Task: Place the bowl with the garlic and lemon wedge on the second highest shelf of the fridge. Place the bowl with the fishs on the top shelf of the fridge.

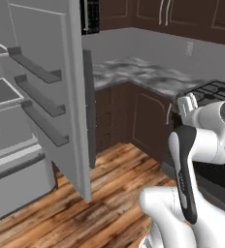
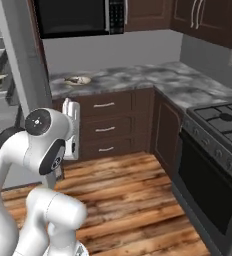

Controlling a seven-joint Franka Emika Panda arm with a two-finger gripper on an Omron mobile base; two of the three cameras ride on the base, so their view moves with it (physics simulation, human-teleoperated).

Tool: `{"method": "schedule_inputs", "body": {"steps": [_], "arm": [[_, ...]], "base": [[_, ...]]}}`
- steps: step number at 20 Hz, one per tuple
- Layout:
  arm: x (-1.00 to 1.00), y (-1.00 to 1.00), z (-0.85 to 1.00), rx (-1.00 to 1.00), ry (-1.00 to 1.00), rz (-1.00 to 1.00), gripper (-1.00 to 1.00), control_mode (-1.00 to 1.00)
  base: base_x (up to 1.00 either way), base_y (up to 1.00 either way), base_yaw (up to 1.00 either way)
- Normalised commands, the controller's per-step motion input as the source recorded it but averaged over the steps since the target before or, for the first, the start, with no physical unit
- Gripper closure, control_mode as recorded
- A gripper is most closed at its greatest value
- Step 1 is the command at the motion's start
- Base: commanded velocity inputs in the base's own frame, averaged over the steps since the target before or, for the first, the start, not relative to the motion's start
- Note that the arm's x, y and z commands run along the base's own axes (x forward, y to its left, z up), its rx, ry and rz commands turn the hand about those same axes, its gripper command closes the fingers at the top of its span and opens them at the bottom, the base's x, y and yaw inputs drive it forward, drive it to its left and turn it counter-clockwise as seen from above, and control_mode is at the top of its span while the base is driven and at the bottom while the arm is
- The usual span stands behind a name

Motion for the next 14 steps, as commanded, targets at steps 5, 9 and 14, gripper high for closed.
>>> {"method": "schedule_inputs", "body": {"steps": [5, 9, 14], "arm": [[0.0, 0.0, 0.0, 0.0, 0.0, 0.0, -1.0, 1.0], [0.0, 0.0, 0.0, 0.0, 0.0, 0.0, -1.0, 1.0], [0.0, 0.0, 0.0, 0.0, 0.0, 0.0, -1.0, 1.0]], "base": [[1.0, -0.46, 0.0], [1.0, -0.15, 0.07], [1.0, 0.0, 0.54]]}}
